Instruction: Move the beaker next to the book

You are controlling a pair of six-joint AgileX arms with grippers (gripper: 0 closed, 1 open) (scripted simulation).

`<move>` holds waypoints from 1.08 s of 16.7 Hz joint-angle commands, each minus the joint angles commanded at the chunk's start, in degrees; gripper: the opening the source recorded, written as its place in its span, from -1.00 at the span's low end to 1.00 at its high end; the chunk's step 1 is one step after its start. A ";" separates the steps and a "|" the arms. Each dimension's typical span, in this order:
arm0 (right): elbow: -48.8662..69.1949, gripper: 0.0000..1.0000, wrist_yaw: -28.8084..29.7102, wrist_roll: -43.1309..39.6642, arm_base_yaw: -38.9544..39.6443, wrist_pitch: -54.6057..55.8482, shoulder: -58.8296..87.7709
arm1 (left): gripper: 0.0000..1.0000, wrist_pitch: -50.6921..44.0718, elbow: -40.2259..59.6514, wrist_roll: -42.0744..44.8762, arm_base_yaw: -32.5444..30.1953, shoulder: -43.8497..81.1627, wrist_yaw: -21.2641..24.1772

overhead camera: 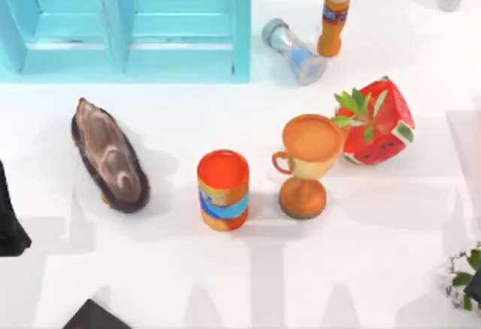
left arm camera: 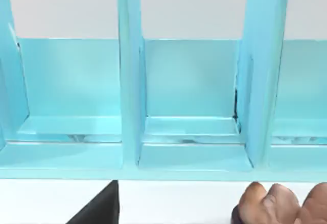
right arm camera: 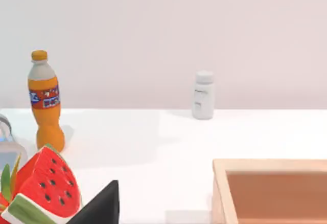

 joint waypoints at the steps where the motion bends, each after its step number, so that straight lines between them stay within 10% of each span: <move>1: 0.00 1.00 0.00 0.00 0.00 0.00 0.00 | 1.00 0.00 0.00 0.00 0.00 0.00 0.00; 8: 0.00 1.00 0.00 0.00 0.00 0.00 0.00 | 1.00 -7.73 9.85 11.32 1.52 11.07 -0.50; 18: 0.00 1.00 0.00 0.00 0.00 0.00 0.00 | 1.00 -37.77 49.65 59.01 12.31 55.63 -1.10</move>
